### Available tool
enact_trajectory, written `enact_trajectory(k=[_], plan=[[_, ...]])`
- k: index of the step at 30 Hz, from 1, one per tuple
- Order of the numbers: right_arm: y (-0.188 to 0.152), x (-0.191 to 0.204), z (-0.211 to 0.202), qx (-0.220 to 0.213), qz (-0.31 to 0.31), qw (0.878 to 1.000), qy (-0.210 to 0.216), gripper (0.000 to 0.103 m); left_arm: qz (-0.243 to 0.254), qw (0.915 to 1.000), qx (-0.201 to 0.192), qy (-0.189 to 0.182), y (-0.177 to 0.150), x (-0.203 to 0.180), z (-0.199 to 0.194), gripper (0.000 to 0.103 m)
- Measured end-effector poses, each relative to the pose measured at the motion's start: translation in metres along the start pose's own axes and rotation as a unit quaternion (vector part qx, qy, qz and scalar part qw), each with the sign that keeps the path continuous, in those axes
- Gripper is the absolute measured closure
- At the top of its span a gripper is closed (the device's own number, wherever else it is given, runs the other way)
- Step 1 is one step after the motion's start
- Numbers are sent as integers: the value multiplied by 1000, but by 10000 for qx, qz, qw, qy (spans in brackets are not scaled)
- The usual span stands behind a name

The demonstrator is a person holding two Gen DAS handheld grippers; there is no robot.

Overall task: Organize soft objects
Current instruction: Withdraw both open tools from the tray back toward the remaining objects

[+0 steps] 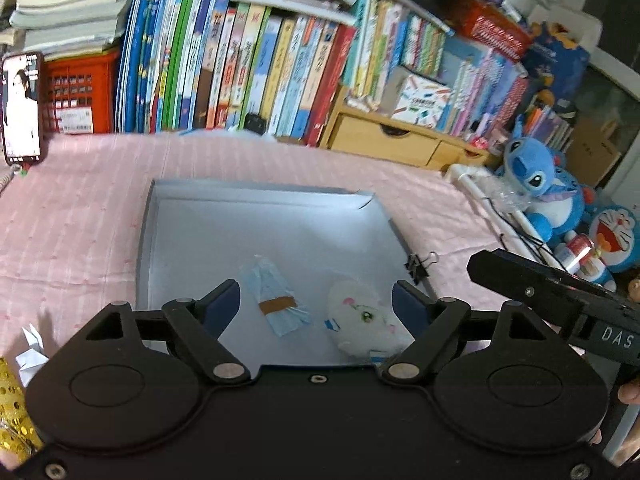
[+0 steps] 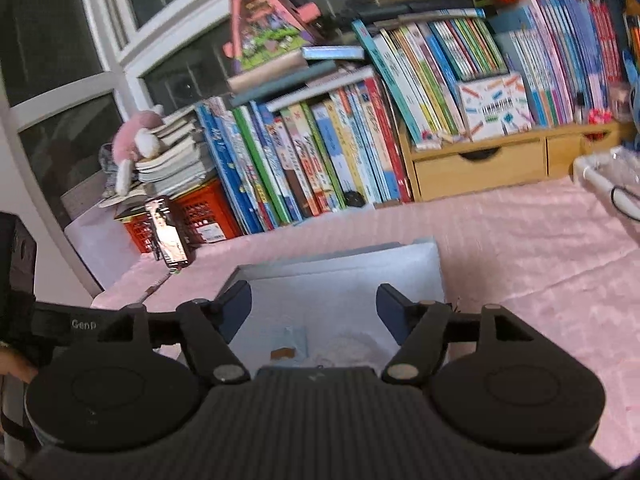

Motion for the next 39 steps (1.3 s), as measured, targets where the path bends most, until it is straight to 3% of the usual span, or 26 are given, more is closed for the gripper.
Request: enact_trajectory(k=[7,16,21,28,33,39], plan=[[-24,21,-27,-339,-364,9986,-150,19,225,9992,-327,-86,-29,-11,-29,19],[-62,30,-56,-655,-487,9954,-495,18,452,9956,-821,77,-77,-13,-60,13],[-85,33,-65,-704,-627,9932,-688,18,488,9954,-817,132,-109,-9,-65,13],[-101,21,-70,-688,-631,9903,-1030,18,354,9953,-872,232,-142,-7,-71,12],[-108,7,-71,-713,-563,9867,-1350,18,702,9885,-1194,612,-163,-20,-76,11],[-114,-13,-73,-687,-400,9828,-1667,18,1001,9858,-1199,621,-177,-35,-72,11]])
Point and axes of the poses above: each gripper's, at about its wrist camera, not at the fingertips, and z roughly the way its jaws point, x to its left, y to its top, the point moved 8 cm from there along z, roughly the way its jaws point, and after that the axes turned 12 degrees about x, right-handed, at the moved point
